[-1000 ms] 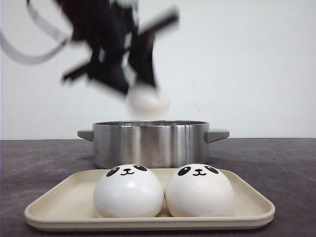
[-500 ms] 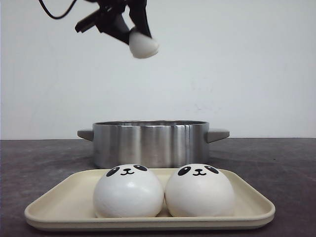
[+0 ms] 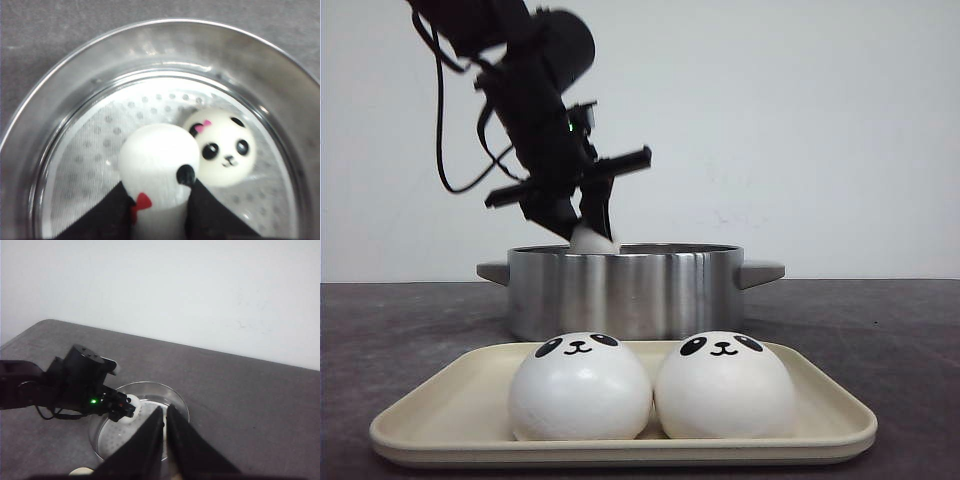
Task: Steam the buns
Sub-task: 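Lift the bun into the steamer and open the left gripper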
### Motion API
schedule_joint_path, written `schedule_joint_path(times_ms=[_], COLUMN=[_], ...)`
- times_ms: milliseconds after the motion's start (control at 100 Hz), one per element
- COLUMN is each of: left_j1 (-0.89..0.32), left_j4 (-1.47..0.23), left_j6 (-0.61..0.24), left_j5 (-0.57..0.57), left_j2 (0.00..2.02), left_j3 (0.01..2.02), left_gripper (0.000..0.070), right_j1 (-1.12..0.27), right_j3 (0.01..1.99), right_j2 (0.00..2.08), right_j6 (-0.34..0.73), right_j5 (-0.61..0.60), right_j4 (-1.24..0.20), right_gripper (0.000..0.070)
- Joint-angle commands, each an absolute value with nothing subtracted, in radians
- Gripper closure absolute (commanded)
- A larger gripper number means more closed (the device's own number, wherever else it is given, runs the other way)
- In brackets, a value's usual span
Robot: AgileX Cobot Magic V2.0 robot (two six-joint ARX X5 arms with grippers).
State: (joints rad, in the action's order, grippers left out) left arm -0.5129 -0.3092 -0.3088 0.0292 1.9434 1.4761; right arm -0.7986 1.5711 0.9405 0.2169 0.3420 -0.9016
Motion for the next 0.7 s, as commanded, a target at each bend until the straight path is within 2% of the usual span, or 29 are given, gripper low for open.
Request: schedule_joint_path(times_ms=[0,80,280,380,690], left_j1=[-0.514,-0.513,-0.514,-0.514,-0.512], left_j4=[-0.276,-0.263,-0.271,-0.265,-0.406], left_j6=[-0.296,-0.297,-0.299,-0.299,-0.298], left_j5=[0.035,0.038,0.038,0.038,0.038], left_j2=[1.979,1.997,2.013,2.013,1.94], left_j3=[1.502,1.502,1.502,1.507,1.583], left_gripper=[0.0633,0.052,0.0134,0.0,0.0], right_j1=[-0.809,-0.809,-0.81,-0.809,-0.809], right_j3=[1.588,1.588,1.588,1.588,1.588], right_j2=[0.951,0.951,0.952,0.953,0.978], right_j6=[0.224,0.226,0.233,0.239,0.258], right_j5=[0.345,0.345,0.345,0.345,0.341], right_j4=[-0.896,-0.906,-0.921,-0.921,-0.968], right_gripper=[0.0698,0.0698,0.0698,0.0698,0.0698])
